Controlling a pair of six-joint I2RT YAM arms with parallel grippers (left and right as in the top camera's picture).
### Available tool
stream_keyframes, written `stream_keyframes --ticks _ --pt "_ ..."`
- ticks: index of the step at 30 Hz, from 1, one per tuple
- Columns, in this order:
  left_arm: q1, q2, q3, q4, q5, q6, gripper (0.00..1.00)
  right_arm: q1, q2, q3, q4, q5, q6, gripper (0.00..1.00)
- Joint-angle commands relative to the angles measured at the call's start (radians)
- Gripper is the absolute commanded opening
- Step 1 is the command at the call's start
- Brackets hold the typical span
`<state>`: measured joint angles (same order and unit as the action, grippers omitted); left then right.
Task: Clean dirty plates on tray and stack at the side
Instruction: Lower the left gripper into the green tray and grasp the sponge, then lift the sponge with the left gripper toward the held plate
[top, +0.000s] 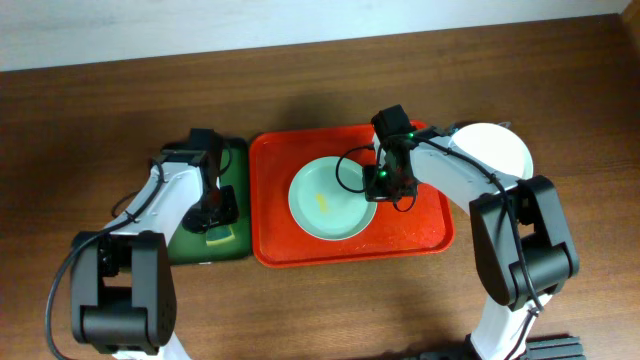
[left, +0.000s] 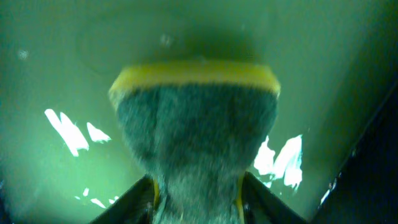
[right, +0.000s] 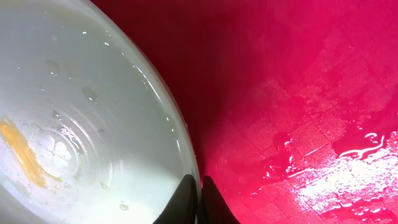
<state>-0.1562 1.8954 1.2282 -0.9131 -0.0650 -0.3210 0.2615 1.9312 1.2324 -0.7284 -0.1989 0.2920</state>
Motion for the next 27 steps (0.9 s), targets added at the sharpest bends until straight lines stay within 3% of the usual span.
stream_keyframes --ticks 1,7,8,9,13,14,15,16,18,21,23,27 --pt "-0.003 -0.035 0.068 -0.029 -0.011 -0.003 0.50 -0.007 -0.003 0.010 -0.001 0.031 0.004 0.05" --pt "-0.003 -0.078 0.088 -0.040 -0.011 -0.003 0.62 -0.007 -0.003 0.010 -0.001 0.031 0.005 0.06" --pt "-0.003 -0.078 0.088 -0.041 -0.011 -0.003 0.94 -0.007 -0.003 0.010 0.000 0.031 0.004 0.06" --pt "-0.002 -0.078 0.088 -0.038 -0.011 0.018 0.99 -0.007 -0.003 0.010 -0.001 0.031 0.005 0.06" --pt "-0.002 -0.078 0.089 -0.033 -0.011 0.035 0.97 -0.007 -0.003 0.010 -0.001 0.031 0.004 0.06" --pt "-0.002 -0.078 0.089 -0.030 -0.011 0.034 0.85 -0.007 -0.003 0.010 -0.001 0.031 0.005 0.06" --pt "-0.002 -0.078 0.089 -0.023 -0.011 0.034 0.64 -0.007 -0.003 0.010 -0.001 0.031 0.004 0.06" --pt "-0.002 -0.078 0.089 -0.014 -0.011 0.034 0.59 -0.007 -0.003 0.010 -0.001 0.031 0.004 0.06" --pt "-0.002 -0.078 0.089 -0.015 -0.011 0.034 0.59 -0.007 -0.003 0.010 -0.001 0.031 0.005 0.06" --pt "-0.002 -0.078 0.089 -0.044 -0.011 0.034 0.70 -0.007 -0.003 0.010 -0.001 0.031 0.004 0.09" --pt "-0.003 -0.078 0.085 -0.061 -0.012 0.034 0.62 -0.007 -0.003 0.010 -0.001 0.031 0.005 0.09" --pt "-0.003 -0.078 0.084 -0.042 -0.011 0.034 0.61 -0.007 -0.003 0.010 -0.001 0.030 0.005 0.09"
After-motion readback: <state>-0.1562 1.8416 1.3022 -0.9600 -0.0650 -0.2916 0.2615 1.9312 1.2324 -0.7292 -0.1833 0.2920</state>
